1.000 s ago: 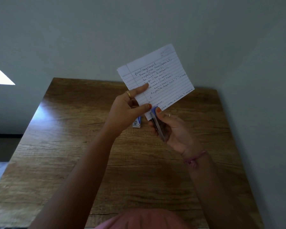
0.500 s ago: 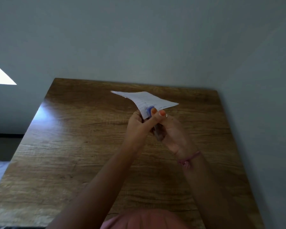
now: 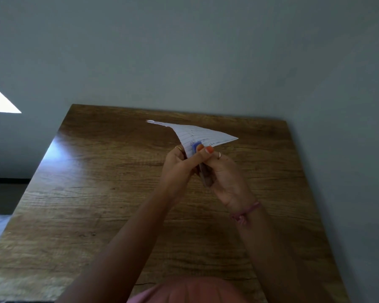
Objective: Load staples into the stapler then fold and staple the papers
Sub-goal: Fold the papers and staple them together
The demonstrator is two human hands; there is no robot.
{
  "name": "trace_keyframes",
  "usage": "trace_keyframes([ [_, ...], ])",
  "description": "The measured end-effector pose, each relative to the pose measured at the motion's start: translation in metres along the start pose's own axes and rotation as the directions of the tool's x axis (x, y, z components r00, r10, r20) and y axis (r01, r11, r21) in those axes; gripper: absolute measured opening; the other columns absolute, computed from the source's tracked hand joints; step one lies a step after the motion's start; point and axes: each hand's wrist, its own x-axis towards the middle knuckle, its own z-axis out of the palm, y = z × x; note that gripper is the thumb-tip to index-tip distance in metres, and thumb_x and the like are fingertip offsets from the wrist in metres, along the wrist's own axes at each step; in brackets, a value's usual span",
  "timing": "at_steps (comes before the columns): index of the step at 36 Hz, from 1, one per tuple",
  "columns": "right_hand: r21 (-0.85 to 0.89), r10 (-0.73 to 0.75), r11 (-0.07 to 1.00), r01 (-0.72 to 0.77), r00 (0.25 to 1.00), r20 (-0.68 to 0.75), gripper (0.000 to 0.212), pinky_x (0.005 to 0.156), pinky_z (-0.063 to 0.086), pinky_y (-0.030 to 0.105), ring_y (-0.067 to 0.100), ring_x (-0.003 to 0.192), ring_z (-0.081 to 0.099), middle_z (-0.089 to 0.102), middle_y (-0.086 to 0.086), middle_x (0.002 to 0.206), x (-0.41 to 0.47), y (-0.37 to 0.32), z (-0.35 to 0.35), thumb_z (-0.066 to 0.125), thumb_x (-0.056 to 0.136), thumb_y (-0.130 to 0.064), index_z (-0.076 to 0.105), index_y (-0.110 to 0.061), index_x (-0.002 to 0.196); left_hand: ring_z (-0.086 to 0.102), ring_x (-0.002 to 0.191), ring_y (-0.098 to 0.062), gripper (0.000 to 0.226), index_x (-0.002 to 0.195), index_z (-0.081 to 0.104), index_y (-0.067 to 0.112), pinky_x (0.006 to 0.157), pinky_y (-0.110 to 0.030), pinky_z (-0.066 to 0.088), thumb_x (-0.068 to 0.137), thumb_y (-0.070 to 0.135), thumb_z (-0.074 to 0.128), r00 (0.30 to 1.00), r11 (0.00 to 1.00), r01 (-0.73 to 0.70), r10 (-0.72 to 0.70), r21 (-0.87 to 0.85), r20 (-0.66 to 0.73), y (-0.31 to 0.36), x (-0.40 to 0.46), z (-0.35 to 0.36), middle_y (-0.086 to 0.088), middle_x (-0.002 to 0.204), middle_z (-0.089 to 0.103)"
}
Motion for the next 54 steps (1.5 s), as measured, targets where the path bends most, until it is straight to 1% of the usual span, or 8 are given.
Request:
trace_keyframes([
  [4, 0.003, -0.021, 1.000, 0.021, 1.000, 0.019, 0.021, 0.075, 0.053, 0.024, 0.012, 0.081, 0.068, 0.073, 0.003, 0.082, 0.003, 0.001, 0.000, 0.071, 0.074, -0.029, 0.075, -0.012, 0.086, 0.050, 0.092, -0.035, 0.062, 0.123, 0.053, -0.009, 0.083, -0.046, 0.042, 0.088, 0.042, 0.057, 0.997, 0.993, 0.073, -0.075, -0.093, -0.018, 0.014, 0.005, -0.004, -0.023, 0.105, 0.055],
  [9, -0.087, -0.024, 0.996, 0.025, 1.000, 0.018, 0.027, 0.063, 0.052, 0.020, 0.009, 0.073, 0.067, 0.073, 0.000, 0.078, 0.003, 0.003, 0.000, 0.071, 0.075, -0.032, 0.073, -0.009, 0.089, 0.067, 0.074, -0.018, 0.038, 0.123, 0.059, 0.008, 0.056, -0.029, 0.051, 0.098, 0.035, 0.047, 0.991, 0.986, 0.122, -0.127, -0.117, -0.031, 0.022, 0.013, -0.009, -0.010, 0.100, 0.070],
  [16, -0.015, 0.020, 1.000, -0.019, 0.997, 0.074, 0.049, 0.063, 0.054, 0.023, 0.013, 0.074, 0.067, 0.071, 0.007, 0.086, 0.003, -0.003, -0.005, 0.072, 0.076, -0.034, 0.065, 0.001, 0.111, 0.068, 0.092, -0.032, 0.024, 0.117, 0.060, 0.009, 0.058, -0.036, 0.053, 0.098, 0.020, 0.048, 0.993, 0.991, 0.074, -0.083, -0.110, -0.080, 0.026, 0.019, -0.018, -0.013, 0.110, 0.072],
  [20, 0.045, 0.021, 0.999, -0.024, 0.996, 0.085, 0.049, 0.064, 0.056, 0.023, 0.015, 0.075, 0.065, 0.069, 0.012, 0.090, 0.005, -0.010, -0.012, 0.068, 0.080, -0.031, 0.063, 0.002, 0.116, 0.069, 0.103, -0.028, 0.023, 0.116, 0.061, 0.007, 0.081, -0.036, 0.059, 0.098, 0.013, 0.049, 0.996, 0.986, 0.034, -0.048, -0.165, -0.082, 0.028, 0.022, -0.021, -0.012, 0.112, 0.072],
  [35, 0.033, 0.044, 0.998, -0.047, 0.997, 0.063, 0.056, 0.055, 0.053, 0.019, 0.010, 0.064, 0.067, 0.073, 0.007, 0.081, 0.007, -0.011, -0.011, 0.067, 0.075, -0.029, 0.058, 0.007, 0.118, 0.070, 0.099, -0.027, 0.021, 0.114, 0.062, 0.010, 0.085, -0.045, 0.054, 0.097, 0.012, 0.050, 0.999, 0.992, 0.023, -0.026, -0.124, -0.022, 0.033, 0.020, -0.018, -0.009, 0.109, 0.073],
  [43, -0.033, 0.018, 0.999, -0.017, 0.998, 0.052, 0.043, 0.066, 0.054, 0.022, 0.014, 0.080, 0.066, 0.071, 0.004, 0.087, 0.008, -0.008, -0.013, 0.069, 0.077, -0.032, 0.067, -0.002, 0.108, 0.065, 0.086, -0.027, 0.043, 0.108, 0.070, 0.016, 0.071, -0.037, 0.055, 0.071, 0.034, 0.080, 0.996, 0.987, 0.042, -0.053, 0.154, 0.067, 0.027, 0.010, -0.015, -0.014, 0.103, 0.072],
  [49, -0.046, 0.019, 0.999, -0.017, 0.999, 0.044, 0.031, 0.064, 0.053, 0.020, 0.008, 0.077, 0.066, 0.072, -0.001, 0.086, 0.007, -0.006, -0.013, 0.069, 0.075, -0.031, 0.072, -0.010, 0.098, 0.061, 0.102, -0.052, 0.038, 0.103, 0.072, 0.007, 0.091, -0.062, 0.047, 0.070, 0.023, 0.083, 0.999, 0.982, 0.022, -0.030, 0.187, 0.040, 0.028, 0.009, -0.015, -0.029, 0.104, 0.068],
  [54, -0.010, 0.021, 1.000, -0.021, 1.000, -0.004, 0.029, 0.069, 0.055, 0.023, 0.013, 0.079, 0.067, 0.073, 0.002, 0.086, 0.009, 0.001, -0.014, 0.071, 0.074, -0.026, 0.072, -0.009, 0.097, 0.063, 0.100, -0.048, 0.043, 0.107, 0.069, 0.007, 0.089, -0.057, 0.049, 0.070, 0.024, 0.081, 0.999, 0.980, 0.006, -0.013, 0.199, 0.034, 0.024, 0.010, -0.015, -0.021, 0.104, 0.071],
])
